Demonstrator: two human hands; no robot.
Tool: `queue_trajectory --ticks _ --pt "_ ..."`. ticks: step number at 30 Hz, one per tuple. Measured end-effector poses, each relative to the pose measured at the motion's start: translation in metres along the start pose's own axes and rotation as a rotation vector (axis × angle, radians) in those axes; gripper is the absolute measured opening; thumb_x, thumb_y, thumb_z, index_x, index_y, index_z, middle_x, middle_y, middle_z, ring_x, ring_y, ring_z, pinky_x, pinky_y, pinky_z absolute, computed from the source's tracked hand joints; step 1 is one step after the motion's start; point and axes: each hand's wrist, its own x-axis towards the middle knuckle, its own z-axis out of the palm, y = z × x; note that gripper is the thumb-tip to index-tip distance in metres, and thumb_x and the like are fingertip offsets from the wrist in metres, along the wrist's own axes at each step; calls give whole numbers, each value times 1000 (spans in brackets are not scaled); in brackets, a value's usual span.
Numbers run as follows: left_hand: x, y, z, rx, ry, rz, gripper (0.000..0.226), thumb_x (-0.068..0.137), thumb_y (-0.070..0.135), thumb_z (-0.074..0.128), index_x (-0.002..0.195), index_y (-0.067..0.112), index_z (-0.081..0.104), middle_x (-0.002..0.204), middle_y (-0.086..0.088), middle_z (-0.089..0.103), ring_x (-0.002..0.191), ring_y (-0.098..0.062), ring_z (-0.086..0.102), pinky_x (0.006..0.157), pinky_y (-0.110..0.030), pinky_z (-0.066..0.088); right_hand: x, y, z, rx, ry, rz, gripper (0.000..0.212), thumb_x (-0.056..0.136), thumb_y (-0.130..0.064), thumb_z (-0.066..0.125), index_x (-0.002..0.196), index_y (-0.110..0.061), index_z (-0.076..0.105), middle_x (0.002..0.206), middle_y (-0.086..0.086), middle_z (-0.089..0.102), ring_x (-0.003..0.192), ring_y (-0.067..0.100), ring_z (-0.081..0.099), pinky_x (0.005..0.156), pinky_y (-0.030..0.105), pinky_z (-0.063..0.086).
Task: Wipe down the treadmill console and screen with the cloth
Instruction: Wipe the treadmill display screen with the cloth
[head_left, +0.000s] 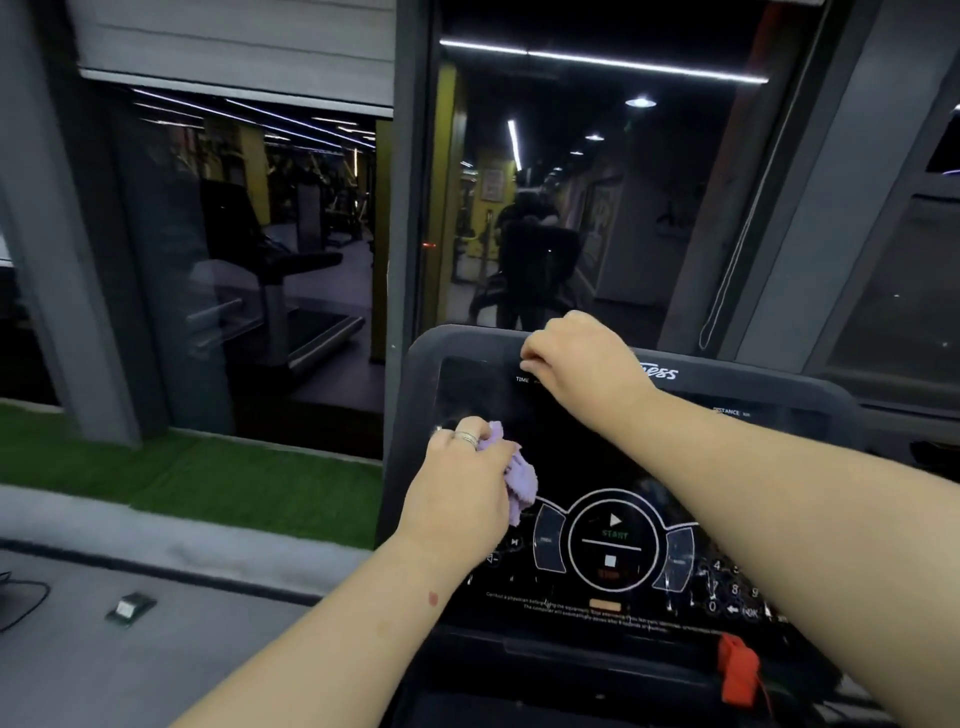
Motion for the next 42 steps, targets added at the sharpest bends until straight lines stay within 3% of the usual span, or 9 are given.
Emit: queue_trajectory --ticks 5,10,15,19,23,28,32,36,42 --pt "-18 5 16 6 -66 -115 54 88 39 56 140 28 54 142 4 41 115 -21 39 85 -29 52 12 9 16 19 55 37 34 102 -46 49 93 -18 67 89 3 64 84 28 50 79 46 50" --pt "-16 -6 23 147 -47 -55 43 79 20 75 121 25 67 125 1 58 94 -24 51 70 -29 55 0 6 35 196 159 121 20 95 -33 60 106 -16 61 107 3 55 97 30 46 87 44 46" --pt "-26 -23 28 80 67 -137 30 86 14 48 108 19 69 111 1 61 84 -22 47 74 -34 50 1 1 31 268 101 193 32 92 -30 55 122 -20 58 120 1 57 109 30 46 96 45 45" --pt "-48 -16 32 78 -4 -112 27 81 7 57 102 19 68 111 5 61 89 -22 48 76 -33 51 -1 -3 28 262 86 227 37 89 -29 54 124 -20 59 118 2 57 111 31 46 97 45 45" --pt "-5 -41 17 116 90 -122 21 89 9 53 102 15 70 100 2 63 85 -26 54 78 -37 50 -1 -6 28 229 73 245 37 86 -30 54 120 -18 58 115 2 56 110 31 45 93 44 45" --pt "-41 -19 25 74 77 -172 28 81 -2 66 105 14 70 115 0 64 98 -28 55 85 -32 52 -3 -6 31 194 78 231 39 84 -31 51 119 -16 58 114 4 57 108 32 47 93 46 46" --pt "1 -40 8 121 157 -39 21 81 -8 63 93 8 69 87 0 64 76 -25 57 74 -37 51 -1 -8 31 217 78 250 38 83 -29 51 119 -17 58 114 3 56 109 31 45 93 45 45" --pt "-6 -40 10 118 150 -83 23 79 -6 58 92 13 63 90 5 61 77 -24 54 75 -26 35 -1 -9 32 227 74 259 37 83 -29 51 118 -17 58 114 2 55 110 31 44 93 45 45" --pt "-7 -52 3 88 105 -49 21 84 0 58 78 20 56 79 17 48 72 -20 55 74 -35 49 -1 -10 28 222 45 268 37 84 -30 51 119 -17 56 115 2 54 111 30 43 95 44 43"
